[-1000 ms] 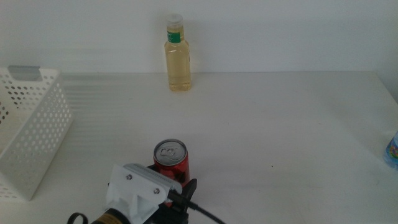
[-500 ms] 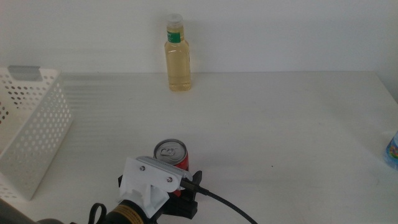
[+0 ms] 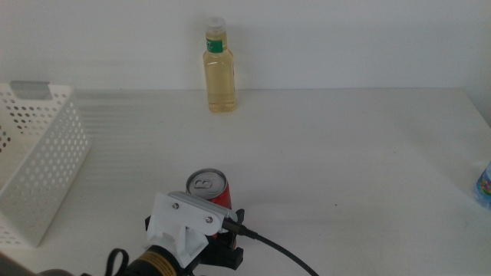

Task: Use arms to grab the bottles and put them into the dustbin to the left of the table.

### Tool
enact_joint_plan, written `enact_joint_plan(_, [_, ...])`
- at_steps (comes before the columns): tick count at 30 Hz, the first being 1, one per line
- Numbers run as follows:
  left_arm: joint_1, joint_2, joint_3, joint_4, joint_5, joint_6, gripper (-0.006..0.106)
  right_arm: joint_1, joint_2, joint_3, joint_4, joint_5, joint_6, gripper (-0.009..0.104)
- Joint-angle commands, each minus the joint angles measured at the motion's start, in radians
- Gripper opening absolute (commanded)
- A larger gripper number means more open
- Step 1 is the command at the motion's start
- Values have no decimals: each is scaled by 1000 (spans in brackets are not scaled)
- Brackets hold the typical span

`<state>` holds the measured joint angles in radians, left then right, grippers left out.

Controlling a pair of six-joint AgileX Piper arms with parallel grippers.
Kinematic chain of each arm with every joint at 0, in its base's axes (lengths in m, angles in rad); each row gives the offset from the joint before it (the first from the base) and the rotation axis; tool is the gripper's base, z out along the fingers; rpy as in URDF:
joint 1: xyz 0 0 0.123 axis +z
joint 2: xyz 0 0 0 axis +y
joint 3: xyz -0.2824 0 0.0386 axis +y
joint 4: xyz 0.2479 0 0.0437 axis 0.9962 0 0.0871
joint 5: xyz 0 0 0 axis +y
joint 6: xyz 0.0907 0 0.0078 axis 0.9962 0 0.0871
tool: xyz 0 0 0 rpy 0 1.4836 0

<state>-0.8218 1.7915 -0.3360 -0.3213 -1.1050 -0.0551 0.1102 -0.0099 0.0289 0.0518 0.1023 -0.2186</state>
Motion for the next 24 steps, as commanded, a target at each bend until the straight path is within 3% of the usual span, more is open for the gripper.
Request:
enact_joint_plan(1, [-2, -87, -14, 1, -127, -9, -5, -7, -27, -8, -13, -75, -5, 67])
enact_joint_plan(12, [-2, -326, -69, -24, 240, 96, -5, -7, -27, -8, -13, -75, -5, 67])
enact_joint_plan(17, [-2, -405, -167, -94, 463, 259, -5, -7, -27, -8, -13, -75, -5, 67])
enact_joint_plan(24, [-2, -469, -278, -263, 624, 457, -5, -7, -27, -8, -13, -75, -5, 67])
